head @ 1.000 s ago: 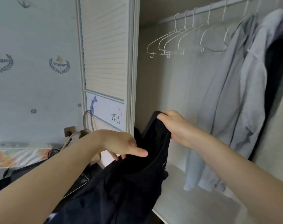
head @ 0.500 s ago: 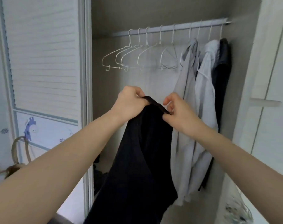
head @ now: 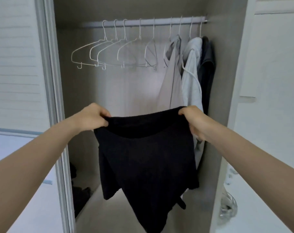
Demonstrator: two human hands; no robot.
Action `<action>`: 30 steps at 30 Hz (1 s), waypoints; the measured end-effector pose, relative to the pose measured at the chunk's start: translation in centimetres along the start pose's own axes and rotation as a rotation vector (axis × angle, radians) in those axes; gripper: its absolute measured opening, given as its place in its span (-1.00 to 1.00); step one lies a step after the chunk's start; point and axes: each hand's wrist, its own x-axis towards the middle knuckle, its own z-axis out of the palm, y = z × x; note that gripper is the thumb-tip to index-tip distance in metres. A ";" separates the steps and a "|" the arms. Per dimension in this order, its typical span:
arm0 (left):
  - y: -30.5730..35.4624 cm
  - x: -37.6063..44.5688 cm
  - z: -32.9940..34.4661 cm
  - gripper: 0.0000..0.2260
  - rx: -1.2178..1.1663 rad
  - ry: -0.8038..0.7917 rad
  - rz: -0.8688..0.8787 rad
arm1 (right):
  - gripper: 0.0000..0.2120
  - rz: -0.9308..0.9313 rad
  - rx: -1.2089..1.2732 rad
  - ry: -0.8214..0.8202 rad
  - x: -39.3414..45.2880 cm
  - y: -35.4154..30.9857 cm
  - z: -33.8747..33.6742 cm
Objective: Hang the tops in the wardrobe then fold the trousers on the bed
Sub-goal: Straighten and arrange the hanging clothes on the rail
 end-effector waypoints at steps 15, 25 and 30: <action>-6.7 -0.2 -1.2 -0.60 -1.068 -0.228 -0.470 | -0.84 -0.314 -0.403 -0.017 0.7 0.4 2.3; -4.0 3.4 -0.7 -0.86 -1.544 0.072 -0.385 | -0.77 -0.216 -0.721 -0.432 1.6 0.7 4.5; -1.9 6.0 -0.5 -0.77 -1.201 -0.046 -0.337 | -0.81 -0.241 -0.801 -0.515 3.5 -2.3 5.6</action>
